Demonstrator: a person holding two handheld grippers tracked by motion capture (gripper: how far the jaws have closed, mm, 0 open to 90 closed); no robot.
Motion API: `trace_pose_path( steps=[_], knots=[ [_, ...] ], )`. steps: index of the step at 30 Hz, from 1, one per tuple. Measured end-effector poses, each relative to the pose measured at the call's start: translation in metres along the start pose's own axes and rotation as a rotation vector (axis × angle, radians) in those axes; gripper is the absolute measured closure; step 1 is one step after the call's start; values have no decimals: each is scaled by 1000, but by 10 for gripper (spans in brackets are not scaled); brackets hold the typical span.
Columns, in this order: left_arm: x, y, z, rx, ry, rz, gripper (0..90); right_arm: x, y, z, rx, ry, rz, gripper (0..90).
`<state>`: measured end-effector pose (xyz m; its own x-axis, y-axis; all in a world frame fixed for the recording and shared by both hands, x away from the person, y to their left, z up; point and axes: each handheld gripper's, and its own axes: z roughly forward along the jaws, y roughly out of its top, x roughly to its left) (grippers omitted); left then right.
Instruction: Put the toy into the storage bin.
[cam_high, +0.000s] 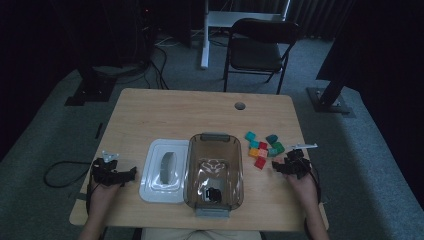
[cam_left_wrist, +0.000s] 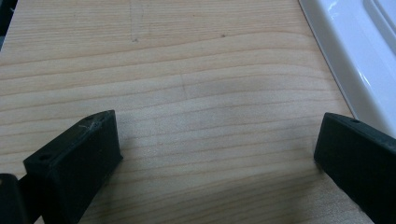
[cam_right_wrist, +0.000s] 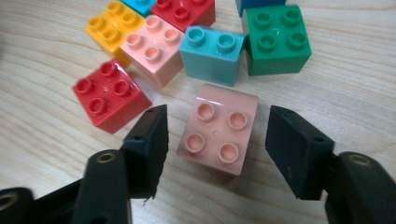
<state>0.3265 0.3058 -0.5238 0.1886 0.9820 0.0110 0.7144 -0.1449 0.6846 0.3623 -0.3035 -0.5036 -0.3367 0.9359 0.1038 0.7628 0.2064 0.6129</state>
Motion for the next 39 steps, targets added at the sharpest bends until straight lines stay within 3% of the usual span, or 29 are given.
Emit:
trace_pose_path(
  steps=[4, 9, 14, 21, 27, 33, 39],
  knots=[
    [0, 0, 0, 0, 0, 0, 8, 3, -2, 4, 3, -33, -20, 448],
    [0, 0, 0, 0, 0, 0, 8, 6, -5, 3, 2, -84, -55, 573],
    [0, 0, 0, 0, 0, 0, 9, 4, -5, -1, 15, -71, -45, 586],
    [0, 0, 0, 0, 0, 0, 9, 2, -4, -27, -23, -48, -53, 587],
    [0, 0, 0, 0, 0, 0, 9, 18, 9, -69, -97, 14, -120, 587],
    [0, 0, 0, 0, 0, 0, 9, 57, 28, -104, -167, 143, -250, 587],
    [0, 0, 0, 0, 0, 0, 9, 100, 45, -120, -192, 254, -396, 587]
  ],
)
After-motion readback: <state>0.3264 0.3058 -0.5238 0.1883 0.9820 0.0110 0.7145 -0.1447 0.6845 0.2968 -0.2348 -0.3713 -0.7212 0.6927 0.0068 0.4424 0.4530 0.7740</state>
